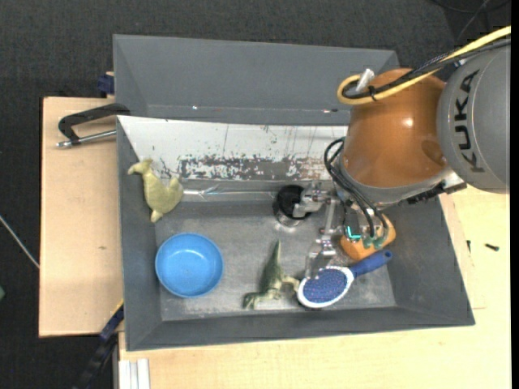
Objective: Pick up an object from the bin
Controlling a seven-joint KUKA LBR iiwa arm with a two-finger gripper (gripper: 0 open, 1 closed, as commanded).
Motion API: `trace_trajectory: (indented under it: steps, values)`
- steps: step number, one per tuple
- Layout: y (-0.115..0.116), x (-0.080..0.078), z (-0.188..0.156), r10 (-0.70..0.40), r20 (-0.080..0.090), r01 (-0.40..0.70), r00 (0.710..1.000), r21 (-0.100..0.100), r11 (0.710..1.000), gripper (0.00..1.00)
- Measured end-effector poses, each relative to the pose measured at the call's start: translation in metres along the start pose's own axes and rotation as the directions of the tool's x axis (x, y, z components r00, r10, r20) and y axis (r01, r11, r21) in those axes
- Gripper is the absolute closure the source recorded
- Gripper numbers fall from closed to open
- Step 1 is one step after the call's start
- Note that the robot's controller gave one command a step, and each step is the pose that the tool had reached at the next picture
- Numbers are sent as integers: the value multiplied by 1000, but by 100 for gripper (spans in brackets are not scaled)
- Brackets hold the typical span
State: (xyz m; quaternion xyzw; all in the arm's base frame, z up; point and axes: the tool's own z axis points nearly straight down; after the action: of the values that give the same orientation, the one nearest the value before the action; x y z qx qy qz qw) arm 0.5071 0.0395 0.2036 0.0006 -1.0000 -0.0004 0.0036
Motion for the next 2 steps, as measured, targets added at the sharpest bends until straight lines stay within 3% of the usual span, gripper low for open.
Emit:
trace_trajectory:
  steps: [1,2]
  values:
    - [-43,-4,112,-70,3,70,998,0,998,0]
    - [-40,-3,108,-74,-2,74,997,-4,997,100]
